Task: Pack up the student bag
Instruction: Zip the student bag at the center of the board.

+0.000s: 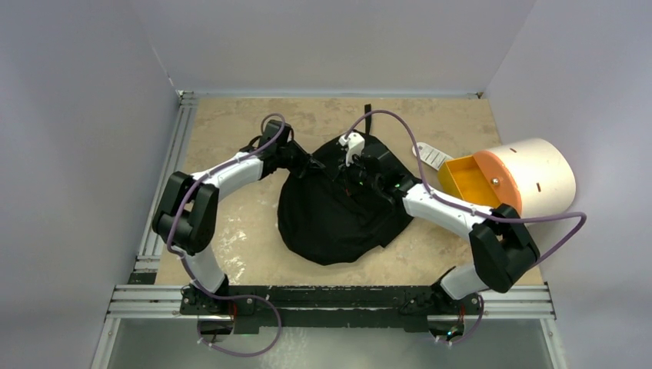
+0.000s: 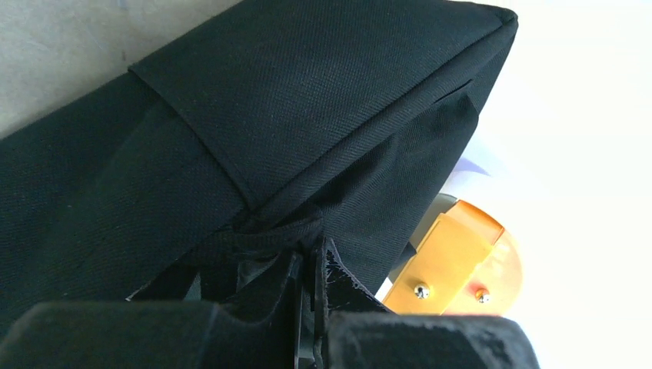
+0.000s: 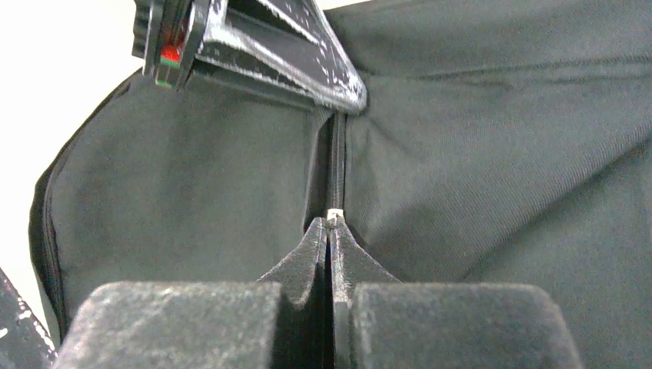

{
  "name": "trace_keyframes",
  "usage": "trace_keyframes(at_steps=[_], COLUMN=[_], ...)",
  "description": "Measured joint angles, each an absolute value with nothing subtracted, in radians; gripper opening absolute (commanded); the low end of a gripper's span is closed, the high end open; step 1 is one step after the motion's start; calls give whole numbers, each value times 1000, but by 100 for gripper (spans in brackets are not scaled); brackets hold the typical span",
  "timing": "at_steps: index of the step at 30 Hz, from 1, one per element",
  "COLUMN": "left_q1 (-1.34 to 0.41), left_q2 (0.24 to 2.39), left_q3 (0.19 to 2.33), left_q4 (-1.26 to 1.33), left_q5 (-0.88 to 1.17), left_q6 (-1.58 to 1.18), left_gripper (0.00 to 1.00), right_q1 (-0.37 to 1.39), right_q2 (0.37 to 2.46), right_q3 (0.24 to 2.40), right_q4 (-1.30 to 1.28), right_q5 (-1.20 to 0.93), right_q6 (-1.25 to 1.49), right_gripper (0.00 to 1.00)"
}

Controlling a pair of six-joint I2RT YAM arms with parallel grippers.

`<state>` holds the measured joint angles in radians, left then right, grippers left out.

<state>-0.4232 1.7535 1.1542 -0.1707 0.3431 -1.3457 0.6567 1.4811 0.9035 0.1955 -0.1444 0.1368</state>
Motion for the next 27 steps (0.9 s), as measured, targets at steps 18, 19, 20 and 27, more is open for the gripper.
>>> trace_keyframes(at_steps=[18, 19, 20, 27], left_q1=[-332, -329, -326, -295], left_q2=[1880, 1890, 1900, 1953], left_q3=[1339, 1355, 1369, 1443], left_q4=[-262, -269, -275, -314], left_q5=[374, 377, 381, 398], left_q6=[-1184, -1171, -1158, -1069], left_gripper=[0, 0, 0, 0], right_q1=[653, 653, 653, 653], right_q2=[1344, 1341, 1338, 1304], right_q3=[900, 897, 891, 849], right_q4=[2, -3, -8, -36], right_q5=[-96, -96, -96, -94], right_q6=[226, 232, 241, 301], right_gripper=[0, 0, 0, 0])
